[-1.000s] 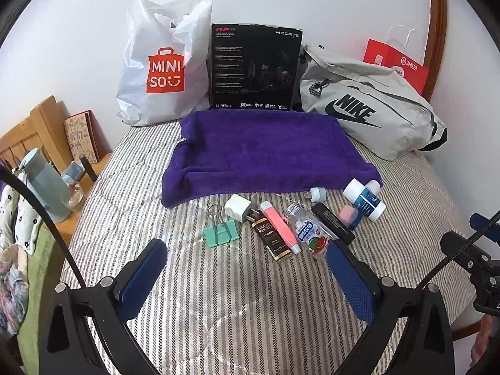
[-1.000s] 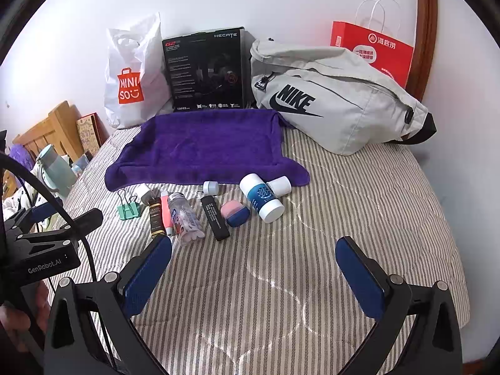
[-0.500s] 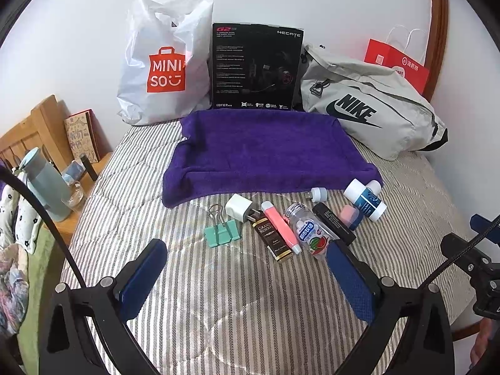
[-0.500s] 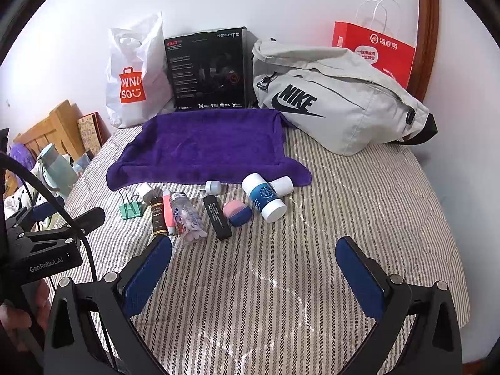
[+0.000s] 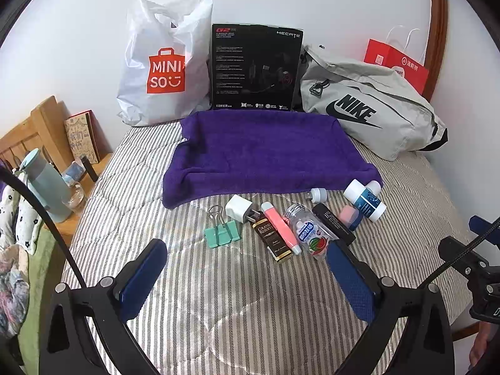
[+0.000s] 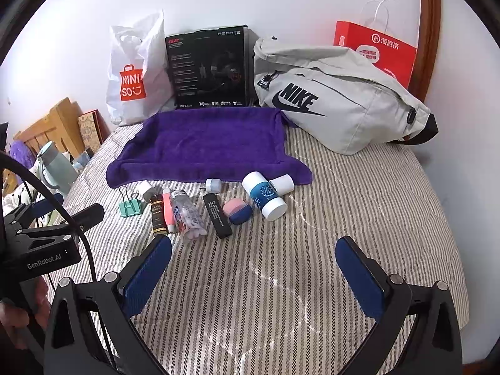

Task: Organize rigid objects

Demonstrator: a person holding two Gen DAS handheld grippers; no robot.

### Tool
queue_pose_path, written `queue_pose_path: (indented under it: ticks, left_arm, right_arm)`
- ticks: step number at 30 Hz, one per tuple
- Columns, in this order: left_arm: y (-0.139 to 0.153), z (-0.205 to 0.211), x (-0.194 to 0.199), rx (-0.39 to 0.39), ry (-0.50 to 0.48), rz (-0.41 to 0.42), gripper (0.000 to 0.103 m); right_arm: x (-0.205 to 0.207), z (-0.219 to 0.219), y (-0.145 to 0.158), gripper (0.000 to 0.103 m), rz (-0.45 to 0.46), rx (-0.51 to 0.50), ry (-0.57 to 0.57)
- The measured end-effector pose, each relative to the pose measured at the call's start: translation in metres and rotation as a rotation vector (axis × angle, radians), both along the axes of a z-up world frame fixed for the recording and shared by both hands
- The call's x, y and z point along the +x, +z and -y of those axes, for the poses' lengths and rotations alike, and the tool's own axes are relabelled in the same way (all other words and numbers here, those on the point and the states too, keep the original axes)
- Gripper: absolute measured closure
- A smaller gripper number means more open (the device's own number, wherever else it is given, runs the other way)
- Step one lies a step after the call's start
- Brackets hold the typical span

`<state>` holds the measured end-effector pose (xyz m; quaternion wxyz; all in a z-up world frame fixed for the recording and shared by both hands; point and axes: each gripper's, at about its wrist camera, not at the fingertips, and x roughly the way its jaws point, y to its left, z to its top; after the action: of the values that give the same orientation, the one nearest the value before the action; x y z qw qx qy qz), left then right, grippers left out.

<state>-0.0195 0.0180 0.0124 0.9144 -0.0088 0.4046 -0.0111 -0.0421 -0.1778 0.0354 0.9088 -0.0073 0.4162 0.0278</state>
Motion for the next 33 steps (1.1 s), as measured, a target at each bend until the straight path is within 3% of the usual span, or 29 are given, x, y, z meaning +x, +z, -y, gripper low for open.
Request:
queue_pose_path:
  ticks: [19,29,33]
  left_arm:
    - [-0.004,-0.004,0.007,0.007,-0.003,-0.013,0.0]
    - [-0.041,-0.02,0.033,0.027,0.02,-0.075,0.0]
    - [-0.065,-0.032,0.051,-0.012,0.065,-0.121,0.001]
  right_arm:
    - [0.006,0.005,-0.005,0.0,-0.011,-0.004,-0.007]
    - [0.023,0.015,-0.022,0.0,-0.056,-0.007,-0.019]
    - [0.032,0.018,-0.033,0.0,-0.079,0.001,-0.02]
